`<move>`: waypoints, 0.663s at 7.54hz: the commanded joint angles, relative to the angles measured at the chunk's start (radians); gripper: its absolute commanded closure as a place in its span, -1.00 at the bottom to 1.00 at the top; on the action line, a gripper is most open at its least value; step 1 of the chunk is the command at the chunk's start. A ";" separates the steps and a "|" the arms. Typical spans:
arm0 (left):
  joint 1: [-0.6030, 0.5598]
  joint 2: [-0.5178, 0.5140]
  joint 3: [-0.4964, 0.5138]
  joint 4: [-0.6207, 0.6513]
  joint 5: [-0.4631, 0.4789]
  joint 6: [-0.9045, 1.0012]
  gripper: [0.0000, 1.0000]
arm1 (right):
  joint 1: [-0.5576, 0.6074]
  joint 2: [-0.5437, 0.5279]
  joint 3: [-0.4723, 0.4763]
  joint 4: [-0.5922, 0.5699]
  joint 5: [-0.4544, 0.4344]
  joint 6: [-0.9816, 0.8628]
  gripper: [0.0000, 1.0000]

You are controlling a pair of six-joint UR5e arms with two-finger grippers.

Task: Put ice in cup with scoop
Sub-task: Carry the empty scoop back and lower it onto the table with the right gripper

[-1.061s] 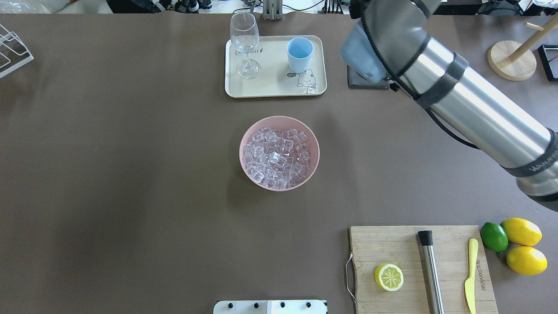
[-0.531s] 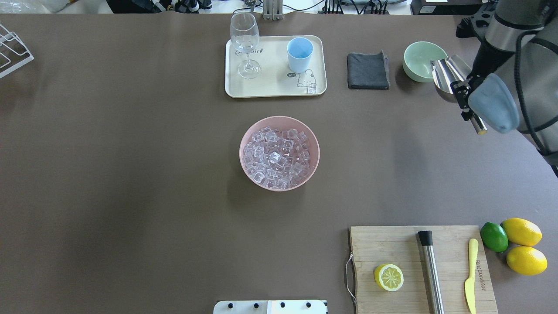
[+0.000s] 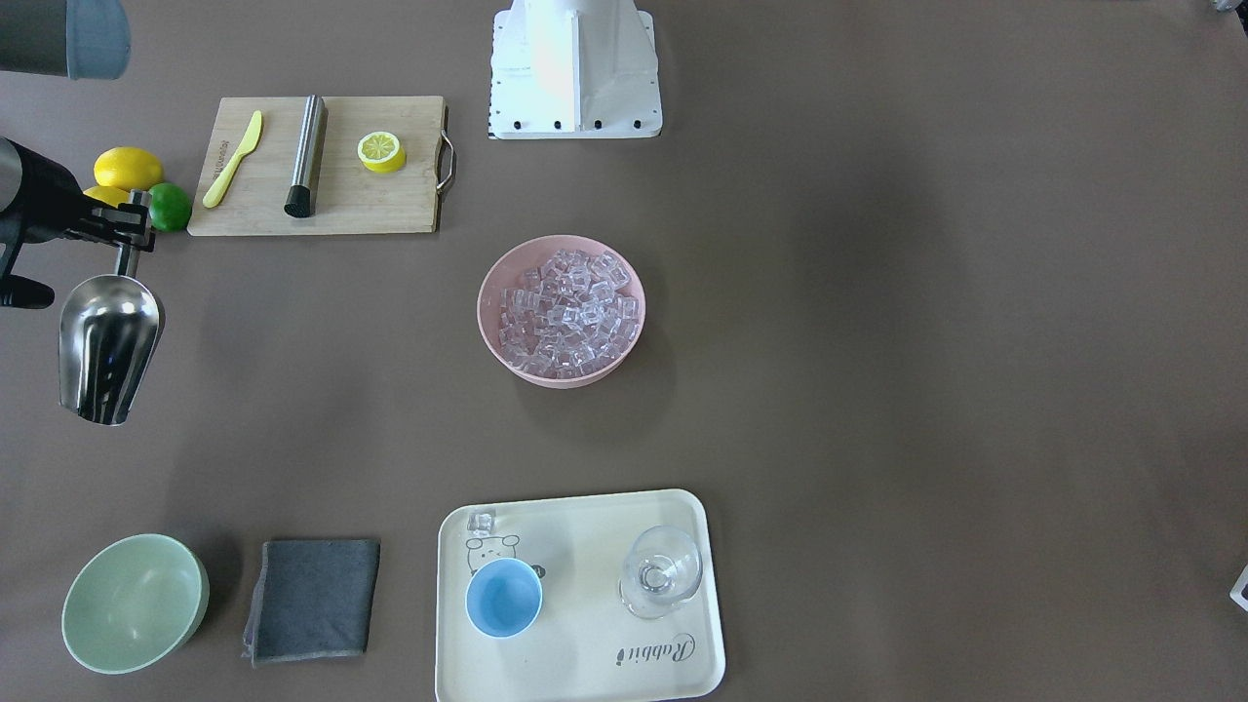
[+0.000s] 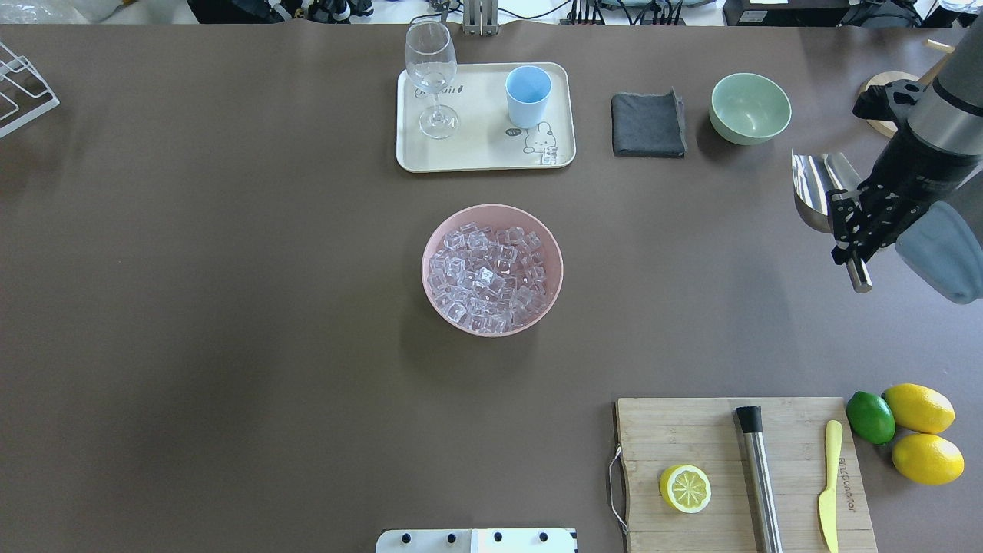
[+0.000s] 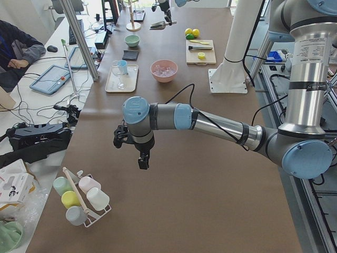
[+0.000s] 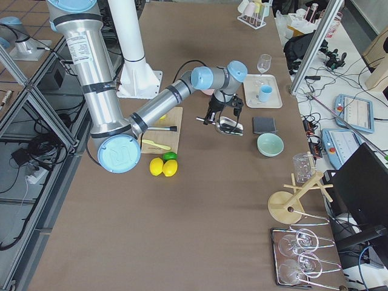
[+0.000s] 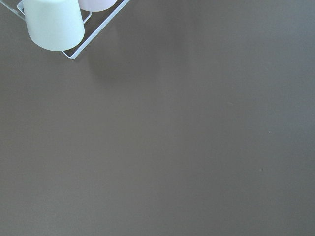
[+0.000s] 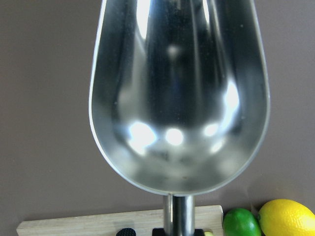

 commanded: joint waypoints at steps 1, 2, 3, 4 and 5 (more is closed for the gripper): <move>0.002 0.002 -0.005 0.000 -0.002 0.001 -0.95 | -0.079 -0.070 -0.038 0.152 0.022 0.021 1.00; 0.002 0.005 0.001 0.000 -0.005 0.001 -0.95 | -0.128 -0.063 -0.063 0.174 0.019 0.028 1.00; -0.005 0.008 -0.016 0.002 -0.007 0.001 -0.95 | -0.151 -0.067 -0.077 0.214 0.009 0.028 1.00; -0.002 0.007 -0.010 0.002 -0.007 -0.004 -0.95 | -0.173 -0.069 -0.092 0.219 0.008 0.041 1.00; 0.002 0.005 0.002 -0.001 -0.007 -0.005 -0.95 | -0.180 -0.070 -0.103 0.220 0.008 0.071 1.00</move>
